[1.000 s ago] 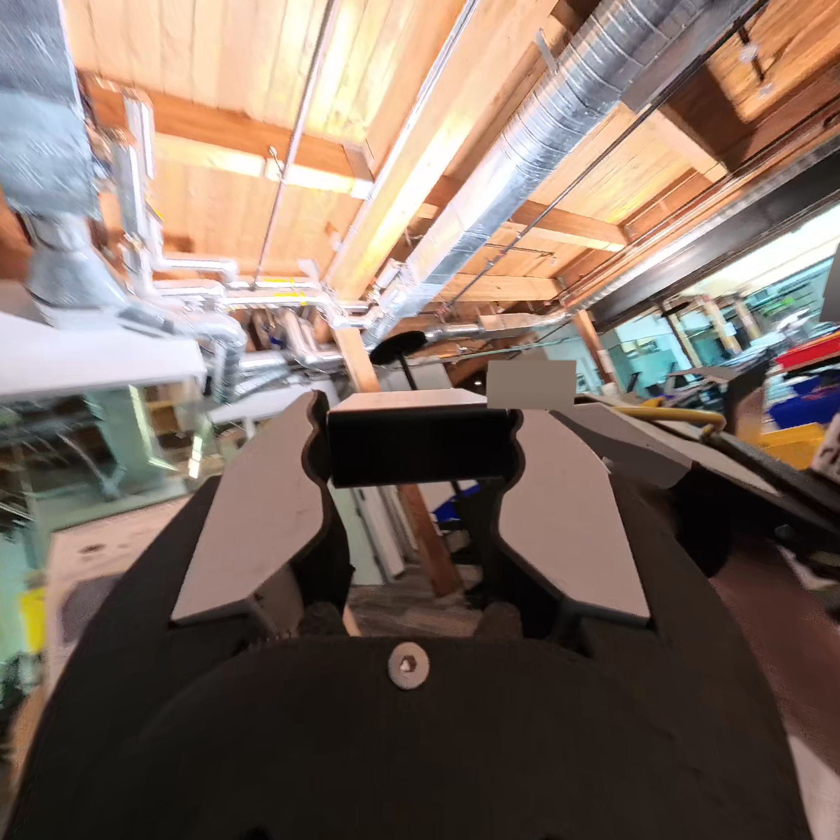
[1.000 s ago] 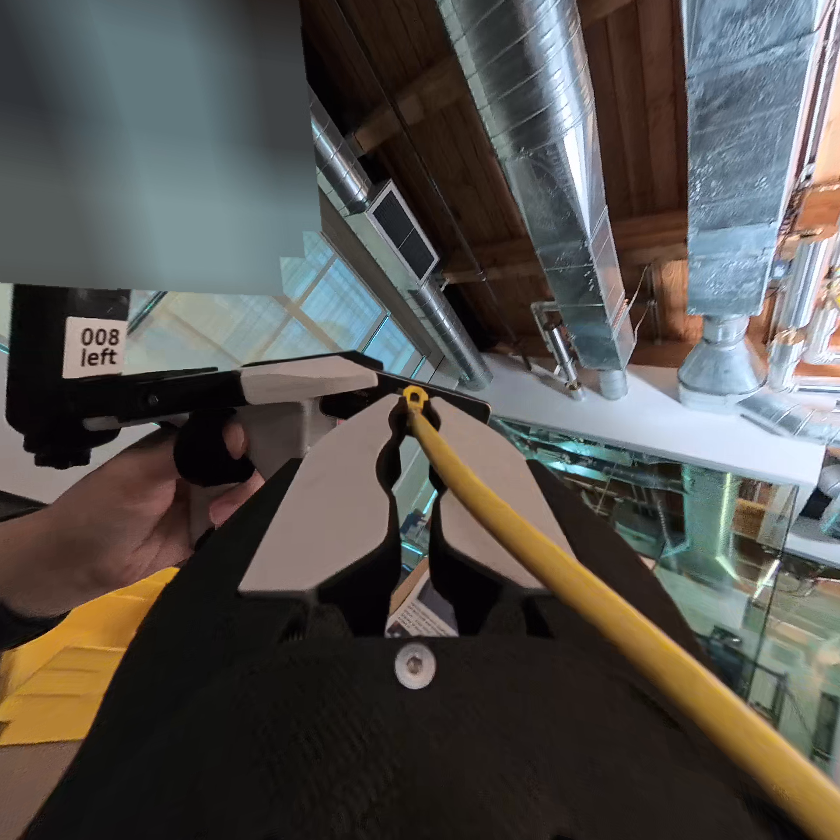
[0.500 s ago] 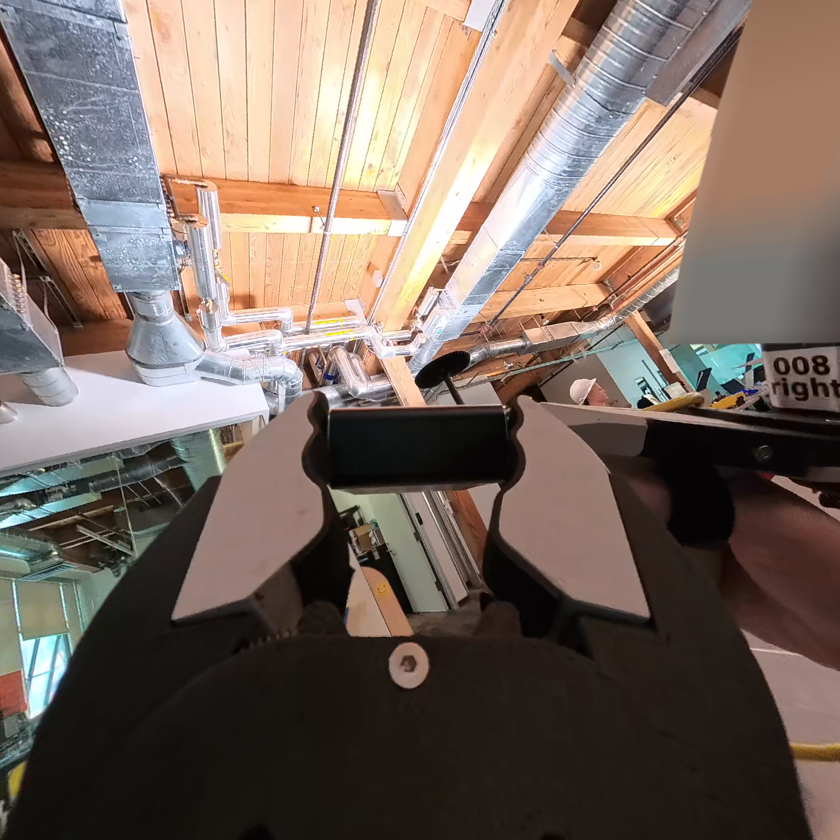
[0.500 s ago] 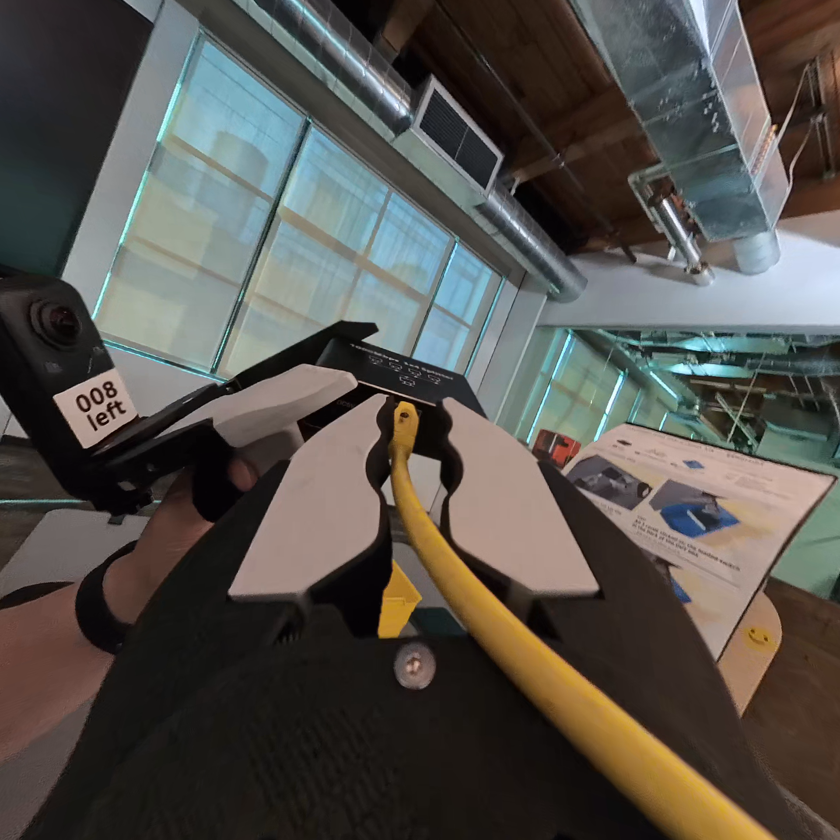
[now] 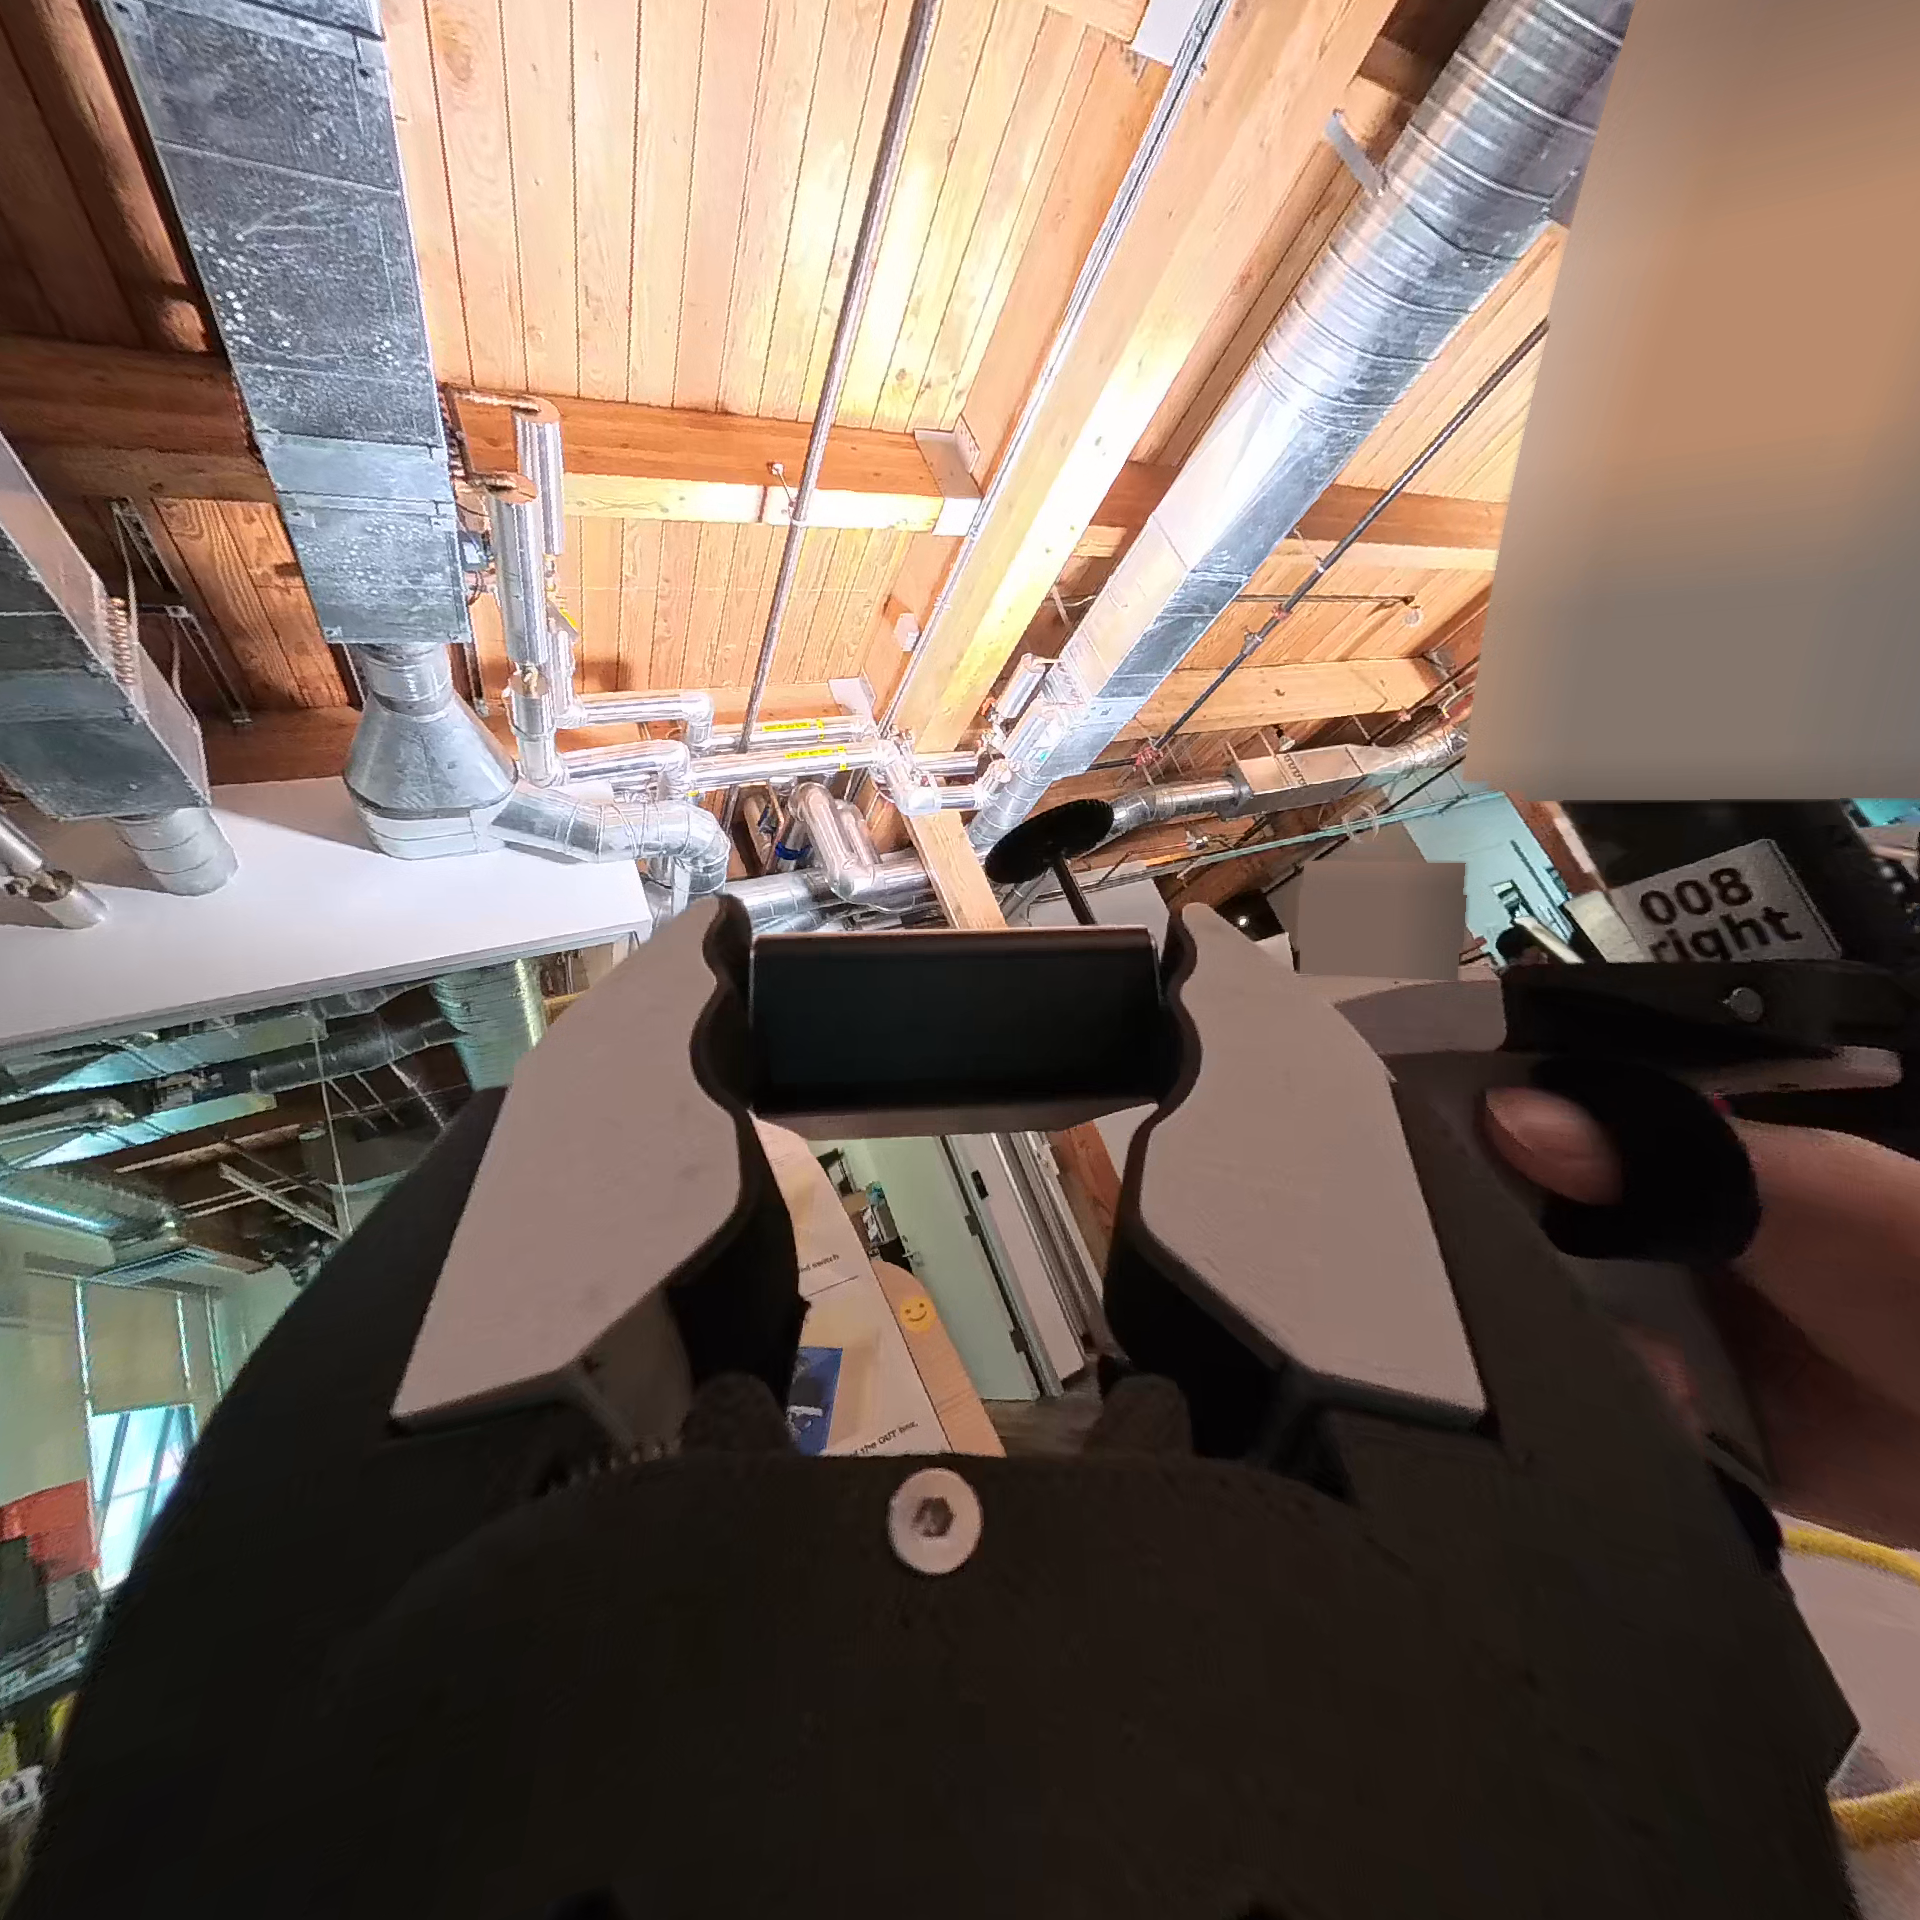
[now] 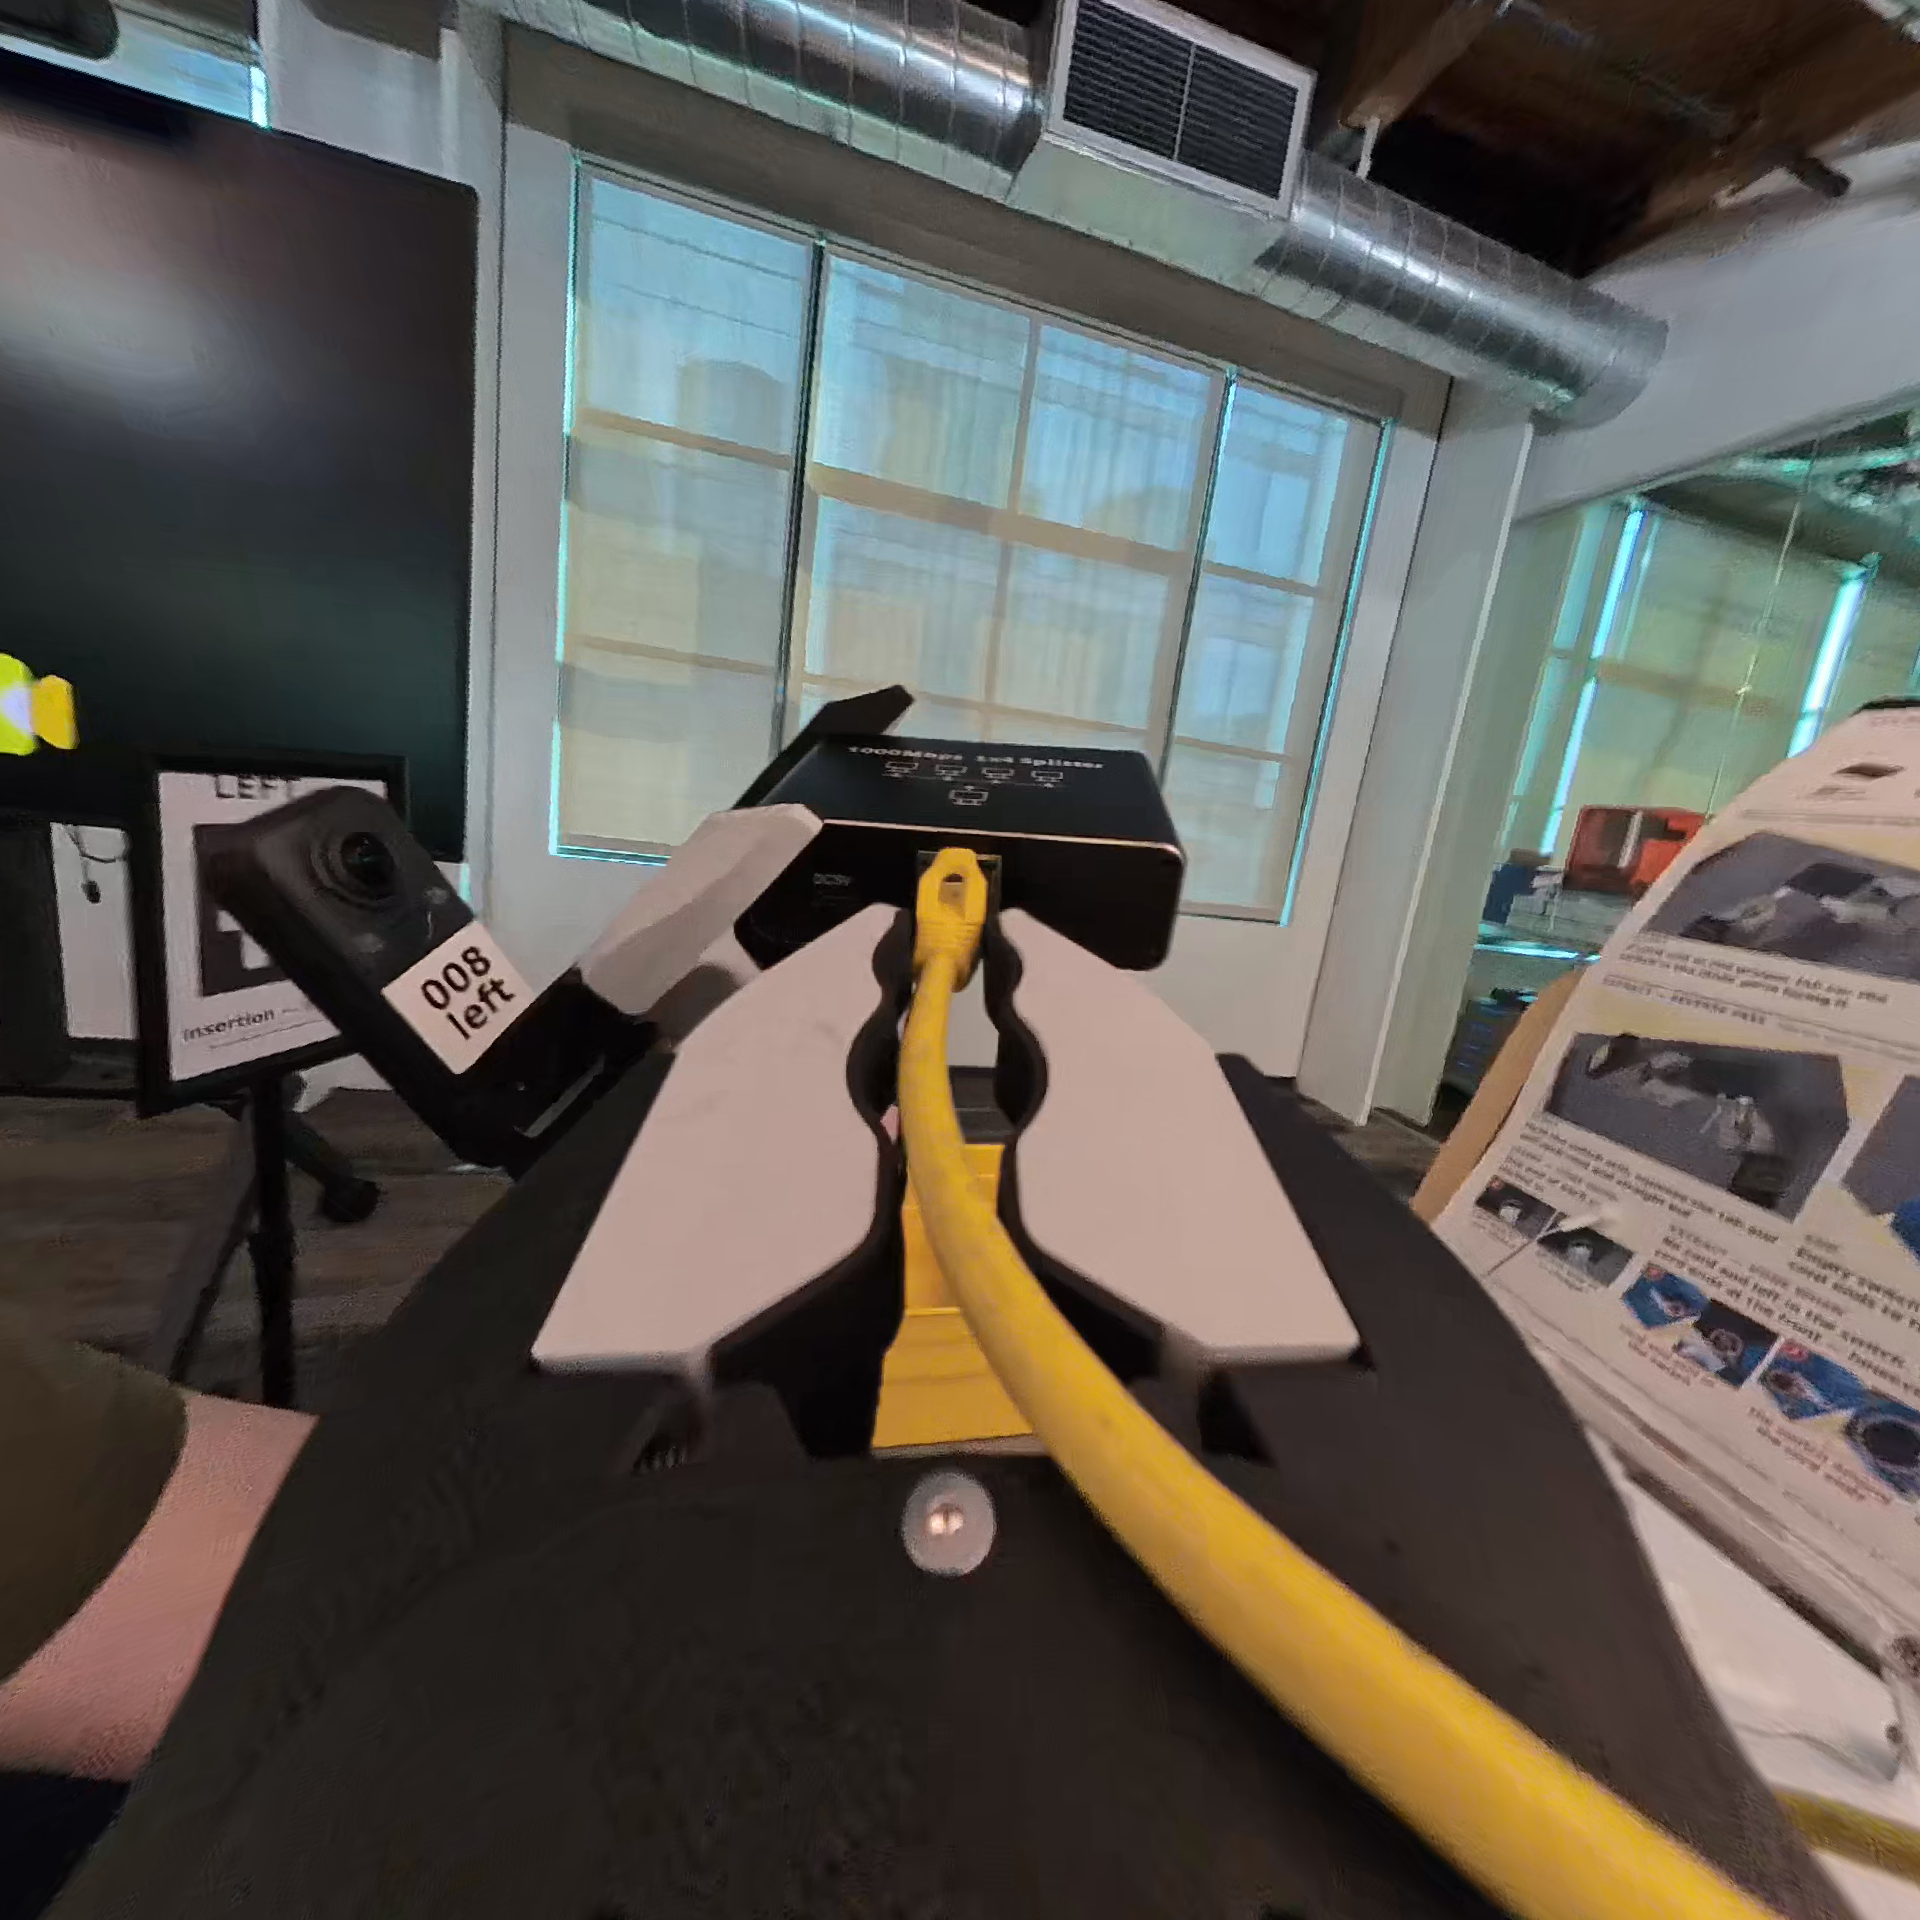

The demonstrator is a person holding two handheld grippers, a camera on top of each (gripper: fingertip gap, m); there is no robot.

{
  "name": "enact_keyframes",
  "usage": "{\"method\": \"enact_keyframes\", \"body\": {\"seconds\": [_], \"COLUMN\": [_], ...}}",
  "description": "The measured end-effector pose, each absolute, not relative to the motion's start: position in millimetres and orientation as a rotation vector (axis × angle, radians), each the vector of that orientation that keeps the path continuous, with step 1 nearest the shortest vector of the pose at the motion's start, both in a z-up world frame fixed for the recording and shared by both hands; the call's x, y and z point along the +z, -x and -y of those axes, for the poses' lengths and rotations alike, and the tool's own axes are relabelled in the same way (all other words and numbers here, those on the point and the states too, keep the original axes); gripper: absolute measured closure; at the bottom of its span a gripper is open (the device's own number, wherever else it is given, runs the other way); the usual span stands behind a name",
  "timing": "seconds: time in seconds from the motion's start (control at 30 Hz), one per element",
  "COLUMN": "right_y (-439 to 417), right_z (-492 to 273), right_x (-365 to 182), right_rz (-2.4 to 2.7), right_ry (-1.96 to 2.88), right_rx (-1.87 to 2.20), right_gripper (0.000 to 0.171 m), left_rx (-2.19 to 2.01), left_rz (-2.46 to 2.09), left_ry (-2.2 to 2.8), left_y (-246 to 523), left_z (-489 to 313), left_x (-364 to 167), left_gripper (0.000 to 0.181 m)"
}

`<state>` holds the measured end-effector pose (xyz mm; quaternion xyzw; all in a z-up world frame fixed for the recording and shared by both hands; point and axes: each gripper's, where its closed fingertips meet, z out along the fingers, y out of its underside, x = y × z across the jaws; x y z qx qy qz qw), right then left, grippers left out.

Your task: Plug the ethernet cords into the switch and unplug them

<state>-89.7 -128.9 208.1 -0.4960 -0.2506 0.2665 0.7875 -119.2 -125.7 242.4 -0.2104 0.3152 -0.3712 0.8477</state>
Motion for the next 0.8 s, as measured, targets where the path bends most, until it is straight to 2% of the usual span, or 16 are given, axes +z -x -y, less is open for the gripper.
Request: {"method": "enact_keyframes", "body": {"seconds": [0.13,0.37,0.43,0.47,0.8], "right_y": [88.6,87.7,89.8,90.1,89.0], "right_z": [133.4,154.5,158.0,158.8,154.0], "right_x": [211.4,220.9,220.7,220.3,215.7], "right_rz": [0.568,0.630,0.639,0.639,0.653], "right_ry": [0.995,0.765,0.721,0.705,0.688], "right_rx": [0.410,-0.205,-0.243,-0.249,-0.269], "right_gripper": [0.159,0.159,0.158,0.158,0.158], "left_rx": [-0.809,-0.905,-0.901,-0.898,-0.874], "left_rz": [-0.708,-0.828,-0.836,-0.831,-0.894], "left_ry": [0.422,0.510,0.521,0.528,0.510], "left_y": [118.5,106.7,105.0,104.4,100.7], "left_z": [127.8,127.5,128.1,127.4,123.8], "left_x": [241.6,232.3,231.7,232.1,226.0], "left_gripper": [0.107,0.107,0.106,0.100,0.106]}}
